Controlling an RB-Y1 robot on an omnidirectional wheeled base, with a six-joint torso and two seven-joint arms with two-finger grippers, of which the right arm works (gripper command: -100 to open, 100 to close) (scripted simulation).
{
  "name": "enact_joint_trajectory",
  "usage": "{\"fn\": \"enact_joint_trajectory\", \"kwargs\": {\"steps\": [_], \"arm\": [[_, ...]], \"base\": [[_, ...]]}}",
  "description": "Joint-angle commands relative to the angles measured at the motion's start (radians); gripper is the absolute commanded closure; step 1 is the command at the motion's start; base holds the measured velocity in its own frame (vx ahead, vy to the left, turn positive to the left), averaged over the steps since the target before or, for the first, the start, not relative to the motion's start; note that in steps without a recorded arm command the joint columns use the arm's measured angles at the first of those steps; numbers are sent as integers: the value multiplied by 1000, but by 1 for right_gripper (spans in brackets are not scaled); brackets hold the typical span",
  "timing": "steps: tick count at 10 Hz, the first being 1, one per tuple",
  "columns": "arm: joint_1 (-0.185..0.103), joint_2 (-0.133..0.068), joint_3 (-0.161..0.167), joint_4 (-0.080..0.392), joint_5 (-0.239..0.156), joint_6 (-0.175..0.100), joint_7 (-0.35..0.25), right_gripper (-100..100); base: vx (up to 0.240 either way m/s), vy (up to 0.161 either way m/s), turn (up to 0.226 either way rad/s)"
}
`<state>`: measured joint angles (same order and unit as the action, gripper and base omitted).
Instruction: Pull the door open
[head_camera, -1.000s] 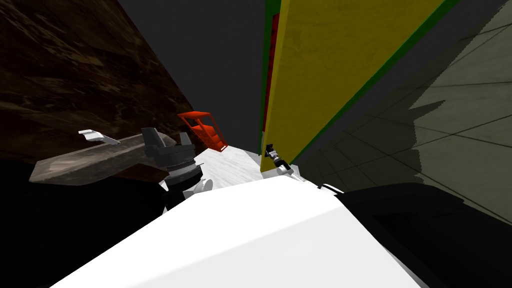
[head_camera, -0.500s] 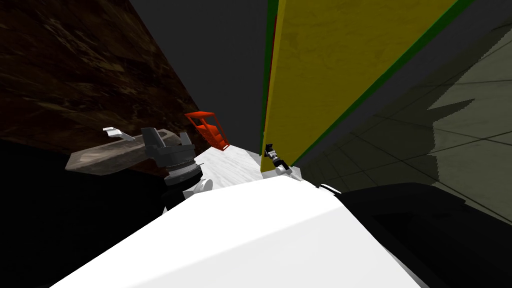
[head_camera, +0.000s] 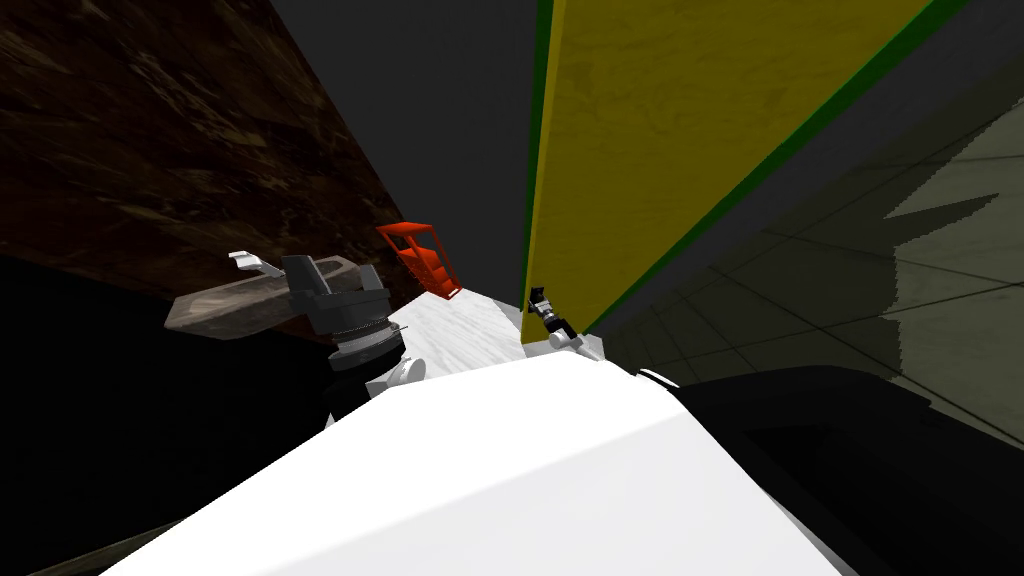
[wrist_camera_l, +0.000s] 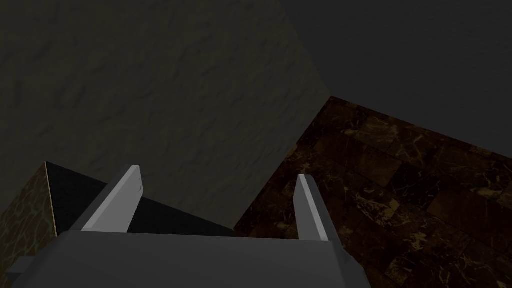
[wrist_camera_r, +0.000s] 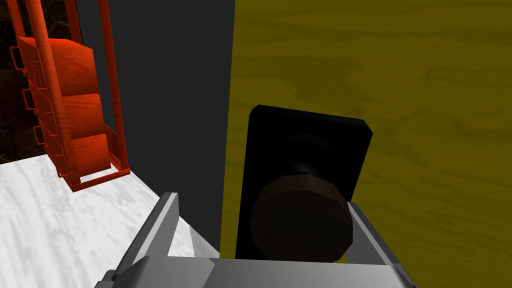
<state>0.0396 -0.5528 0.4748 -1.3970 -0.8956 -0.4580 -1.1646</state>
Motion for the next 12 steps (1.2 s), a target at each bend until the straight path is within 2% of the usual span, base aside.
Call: {"fn": "enact_joint_trajectory", "kwargs": {"steps": [1,8,9,10,11,12], "arm": [[-3,15,36,-8,13,-8,-7,100],[-3,15,36,-8,13,-8,-7,100],[27,-39,34,0,13,-64,-40,100],[41,-54,40,-11,13,-77,-51,100],[73,-91,55,-36,13,-107,-74,100],[92,-111,64,-50,13,-124,-87,100]], "base": [[0,-12,22],[3,0,-3],[25,-3,-71],[38,3,-64],[44,26,-38],[30,37,-31]]}}
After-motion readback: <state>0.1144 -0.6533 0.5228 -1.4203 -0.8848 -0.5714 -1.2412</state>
